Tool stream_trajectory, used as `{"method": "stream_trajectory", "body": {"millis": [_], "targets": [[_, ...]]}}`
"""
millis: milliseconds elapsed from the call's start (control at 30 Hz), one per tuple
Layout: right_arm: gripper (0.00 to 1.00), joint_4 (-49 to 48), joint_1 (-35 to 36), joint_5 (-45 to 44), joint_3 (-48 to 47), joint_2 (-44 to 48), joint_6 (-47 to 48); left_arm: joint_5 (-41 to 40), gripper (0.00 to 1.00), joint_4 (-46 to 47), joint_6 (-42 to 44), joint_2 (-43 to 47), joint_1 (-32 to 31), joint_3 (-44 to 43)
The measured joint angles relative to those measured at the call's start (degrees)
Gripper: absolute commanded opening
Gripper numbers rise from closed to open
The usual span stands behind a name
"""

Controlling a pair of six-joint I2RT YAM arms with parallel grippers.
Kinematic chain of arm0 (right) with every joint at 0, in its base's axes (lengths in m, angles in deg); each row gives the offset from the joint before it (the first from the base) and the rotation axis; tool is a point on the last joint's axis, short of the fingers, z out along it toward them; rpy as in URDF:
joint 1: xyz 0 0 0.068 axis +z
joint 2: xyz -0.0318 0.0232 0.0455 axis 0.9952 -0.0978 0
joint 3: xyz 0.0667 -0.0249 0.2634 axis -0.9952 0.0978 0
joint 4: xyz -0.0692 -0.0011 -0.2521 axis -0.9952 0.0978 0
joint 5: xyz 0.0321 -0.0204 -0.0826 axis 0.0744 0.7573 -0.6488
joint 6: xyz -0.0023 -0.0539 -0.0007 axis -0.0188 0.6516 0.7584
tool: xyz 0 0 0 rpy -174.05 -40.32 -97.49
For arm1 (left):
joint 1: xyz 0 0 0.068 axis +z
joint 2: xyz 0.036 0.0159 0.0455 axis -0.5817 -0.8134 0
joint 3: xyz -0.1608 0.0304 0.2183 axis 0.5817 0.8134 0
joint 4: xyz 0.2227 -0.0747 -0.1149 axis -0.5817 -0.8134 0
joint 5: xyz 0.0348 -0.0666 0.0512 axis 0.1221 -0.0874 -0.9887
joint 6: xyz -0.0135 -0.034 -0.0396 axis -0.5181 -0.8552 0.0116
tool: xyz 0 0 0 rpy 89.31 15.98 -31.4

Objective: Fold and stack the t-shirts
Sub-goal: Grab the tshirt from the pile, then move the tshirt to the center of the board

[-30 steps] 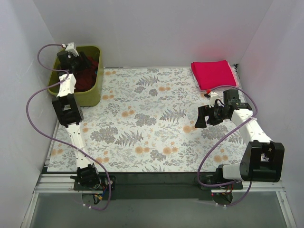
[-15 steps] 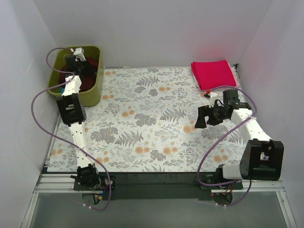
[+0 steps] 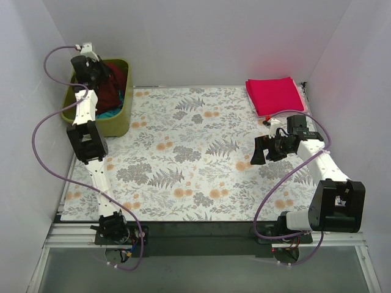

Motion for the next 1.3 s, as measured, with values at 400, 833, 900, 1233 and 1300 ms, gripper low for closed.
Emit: {"method": "stream_trajectory", "body": {"millis": [400, 833, 900, 1233, 1300], "targets": [[0.98, -0.2, 0.0, 0.24, 0.0, 5.07, -0.76, -2.03, 0.0, 21.44, -8.04, 17.35, -0.11, -6.8], [0.98, -1.31, -0.04, 0.28, 0.0, 7.56, -1.05, -1.05, 0.0, 30.12, -10.43, 28.09, -16.61, -6.75], [0.98, -1.57, -0.09, 0.31, 0.0, 8.02, -1.07, -0.33, 0.0, 29.66, -10.36, 29.44, -20.46, -5.79], [0.98, -1.38, -2.36, 0.68, -0.02, 8.63, -0.44, 8.52, 0.89, 22.08, -19.89, 48.09, -24.55, 28.65], [0.98, -0.35, -2.93, 0.63, -0.35, 8.92, 0.66, 10.21, 0.9, 18.62, -19.63, 52.65, -24.15, 38.05]]}}
